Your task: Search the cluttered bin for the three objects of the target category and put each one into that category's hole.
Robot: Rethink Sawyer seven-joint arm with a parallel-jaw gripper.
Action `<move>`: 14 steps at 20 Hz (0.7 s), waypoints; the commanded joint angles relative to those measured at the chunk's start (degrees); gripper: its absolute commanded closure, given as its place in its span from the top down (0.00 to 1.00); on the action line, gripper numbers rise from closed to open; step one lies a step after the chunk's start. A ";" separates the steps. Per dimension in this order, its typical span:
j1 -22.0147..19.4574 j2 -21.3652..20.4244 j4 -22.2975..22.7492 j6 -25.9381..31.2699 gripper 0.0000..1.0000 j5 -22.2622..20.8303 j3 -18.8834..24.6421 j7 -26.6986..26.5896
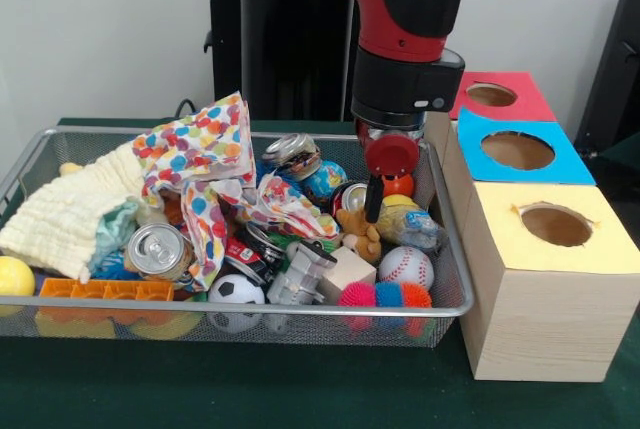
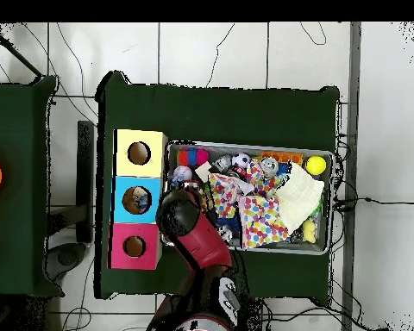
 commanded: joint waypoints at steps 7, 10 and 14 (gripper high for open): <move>3.18 -0.95 -4.57 11.16 0.00 2.58 4.41 16.00; 1.39 -3.10 -3.23 10.51 0.00 0.75 4.64 12.11; 3.08 -3.82 -3.79 12.89 0.00 -0.78 1.12 12.20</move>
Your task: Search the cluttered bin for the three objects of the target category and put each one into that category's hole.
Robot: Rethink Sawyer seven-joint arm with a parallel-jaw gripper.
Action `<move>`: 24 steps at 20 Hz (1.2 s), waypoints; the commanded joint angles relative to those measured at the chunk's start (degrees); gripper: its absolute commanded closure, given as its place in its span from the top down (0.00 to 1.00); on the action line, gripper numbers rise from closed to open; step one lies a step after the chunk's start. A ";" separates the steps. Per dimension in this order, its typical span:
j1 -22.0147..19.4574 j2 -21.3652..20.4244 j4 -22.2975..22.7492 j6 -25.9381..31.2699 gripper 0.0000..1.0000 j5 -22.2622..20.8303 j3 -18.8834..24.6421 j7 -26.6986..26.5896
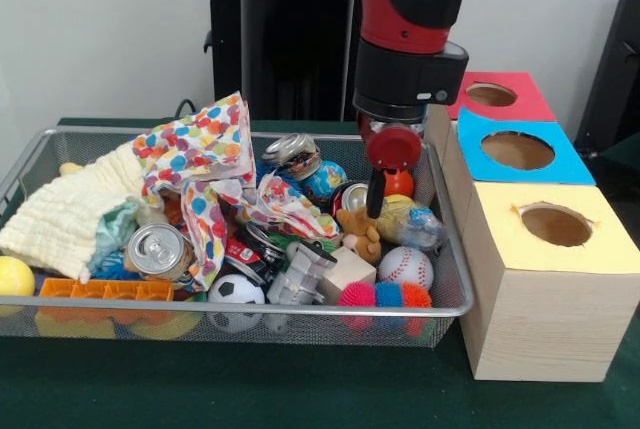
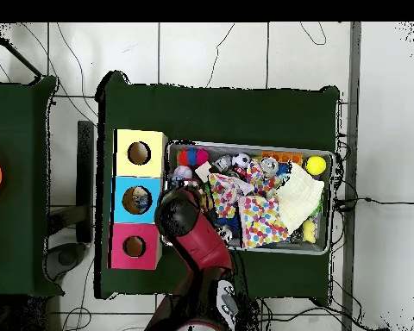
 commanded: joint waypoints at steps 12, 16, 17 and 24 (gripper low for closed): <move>3.79 -7.03 -4.15 20.90 0.00 -6.50 -5.95 11.12; 2.49 -9.25 -3.14 22.82 0.00 -8.12 -7.25 9.64; 1.79 -9.94 -2.79 23.37 0.00 -8.59 -7.47 9.03; -2.32 -13.72 -1.56 24.32 0.00 -11.19 -8.00 5.09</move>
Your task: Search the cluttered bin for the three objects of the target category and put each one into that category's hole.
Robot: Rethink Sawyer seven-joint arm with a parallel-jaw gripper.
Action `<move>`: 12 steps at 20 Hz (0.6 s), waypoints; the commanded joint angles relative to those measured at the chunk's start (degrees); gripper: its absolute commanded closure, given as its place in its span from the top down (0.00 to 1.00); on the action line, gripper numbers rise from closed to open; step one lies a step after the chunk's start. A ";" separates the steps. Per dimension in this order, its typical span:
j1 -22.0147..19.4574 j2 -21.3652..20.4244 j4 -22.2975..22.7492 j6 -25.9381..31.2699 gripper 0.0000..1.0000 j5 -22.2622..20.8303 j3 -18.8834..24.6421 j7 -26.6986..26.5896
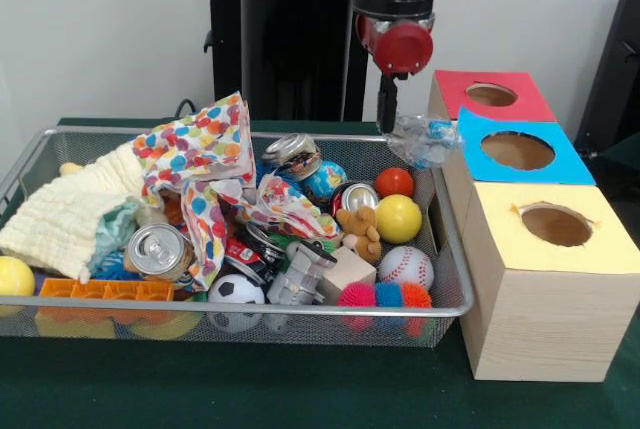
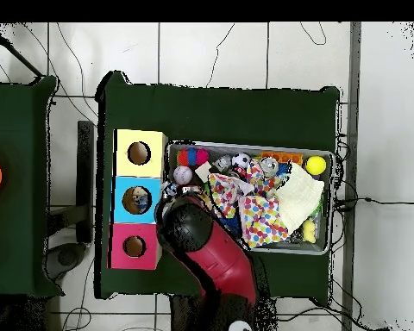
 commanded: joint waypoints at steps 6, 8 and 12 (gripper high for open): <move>-4.49 -5.17 -3.09 9.67 0.00 -6.40 -0.49 6.93; -4.35 -5.33 -3.42 9.89 0.00 -7.05 -0.76 7.68; -2.82 -4.68 -5.26 11.04 0.00 -7.91 -1.77 10.21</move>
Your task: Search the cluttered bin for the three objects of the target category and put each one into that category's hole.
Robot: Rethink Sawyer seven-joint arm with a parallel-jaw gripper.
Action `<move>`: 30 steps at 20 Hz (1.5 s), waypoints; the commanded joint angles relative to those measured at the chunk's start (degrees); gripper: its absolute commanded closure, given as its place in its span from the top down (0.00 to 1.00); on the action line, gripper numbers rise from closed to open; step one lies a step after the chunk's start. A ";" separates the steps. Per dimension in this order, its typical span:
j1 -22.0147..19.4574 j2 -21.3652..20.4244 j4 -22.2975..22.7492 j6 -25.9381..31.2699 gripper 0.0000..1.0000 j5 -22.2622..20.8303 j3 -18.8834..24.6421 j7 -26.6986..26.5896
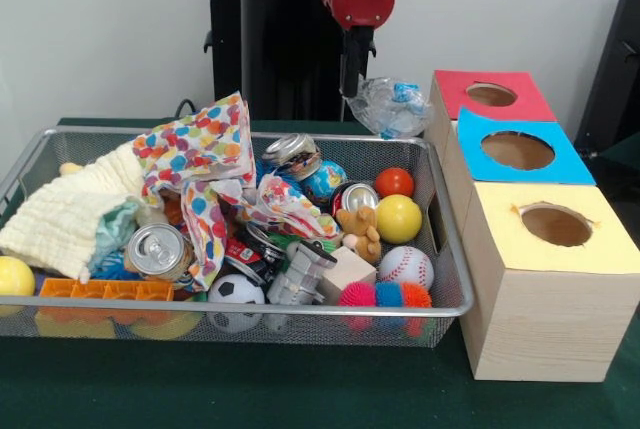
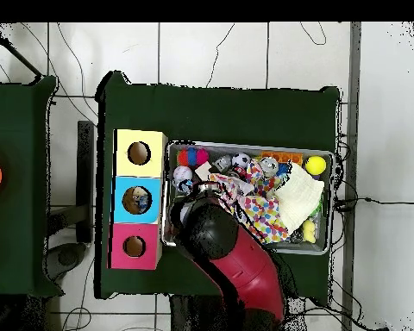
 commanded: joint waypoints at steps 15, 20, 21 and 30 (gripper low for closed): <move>8.77 0.10 -7.20 12.93 0.00 -2.90 -3.50 17.86; 10.26 1.03 -7.19 11.70 0.00 -1.82 -3.47 18.45; 10.23 1.37 -7.13 11.05 0.00 -1.49 -3.10 18.25; 10.08 4.51 -9.03 8.42 0.00 0.26 -1.67 18.96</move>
